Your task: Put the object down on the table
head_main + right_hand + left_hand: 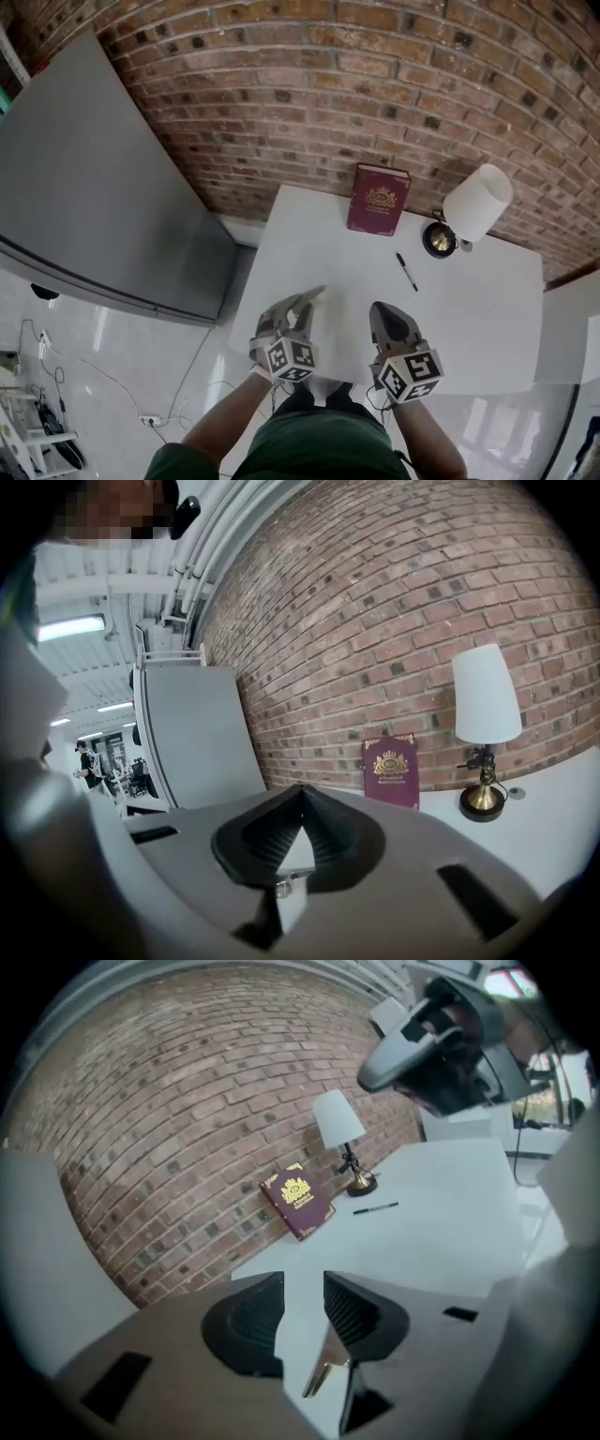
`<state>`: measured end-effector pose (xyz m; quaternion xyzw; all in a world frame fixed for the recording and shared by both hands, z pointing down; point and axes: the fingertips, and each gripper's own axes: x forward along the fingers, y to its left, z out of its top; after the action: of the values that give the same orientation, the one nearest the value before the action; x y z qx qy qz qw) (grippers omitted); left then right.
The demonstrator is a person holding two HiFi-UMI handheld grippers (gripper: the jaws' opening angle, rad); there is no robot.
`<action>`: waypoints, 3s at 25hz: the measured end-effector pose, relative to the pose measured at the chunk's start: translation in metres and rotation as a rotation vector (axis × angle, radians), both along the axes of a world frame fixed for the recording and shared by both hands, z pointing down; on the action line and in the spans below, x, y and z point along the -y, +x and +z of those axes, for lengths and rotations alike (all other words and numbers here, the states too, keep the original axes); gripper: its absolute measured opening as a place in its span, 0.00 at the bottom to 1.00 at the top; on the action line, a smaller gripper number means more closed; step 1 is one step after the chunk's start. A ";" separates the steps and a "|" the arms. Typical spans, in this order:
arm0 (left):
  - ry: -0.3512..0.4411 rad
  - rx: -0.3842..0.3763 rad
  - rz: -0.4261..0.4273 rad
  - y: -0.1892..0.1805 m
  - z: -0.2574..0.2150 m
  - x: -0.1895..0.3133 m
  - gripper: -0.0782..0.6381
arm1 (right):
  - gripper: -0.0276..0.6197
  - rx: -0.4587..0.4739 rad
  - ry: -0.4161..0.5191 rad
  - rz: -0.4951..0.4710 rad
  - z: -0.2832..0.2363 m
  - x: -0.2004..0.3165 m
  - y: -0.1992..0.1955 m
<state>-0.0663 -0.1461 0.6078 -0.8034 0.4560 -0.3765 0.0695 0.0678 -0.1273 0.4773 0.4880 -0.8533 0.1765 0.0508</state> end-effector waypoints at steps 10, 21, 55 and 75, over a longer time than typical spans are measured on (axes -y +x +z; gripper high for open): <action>0.150 -0.333 -0.021 0.022 -0.145 0.017 0.28 | 0.05 0.000 0.141 0.009 -0.056 0.014 -0.002; 0.281 -0.716 0.062 0.034 -0.271 0.001 0.13 | 0.05 -0.019 0.291 0.033 -0.118 0.016 -0.001; 0.237 -0.851 0.071 0.021 -0.287 0.034 0.12 | 0.05 -0.072 0.410 -0.004 -0.158 0.039 -0.007; 0.230 -0.846 0.079 0.025 -0.284 0.043 0.12 | 0.05 -0.061 0.401 -0.017 -0.153 0.047 -0.008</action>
<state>-0.0410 -0.1894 0.3236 -0.8906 0.4524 0.0416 -0.0200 0.0597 -0.1746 0.3247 0.4860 -0.8736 -0.0125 -0.0200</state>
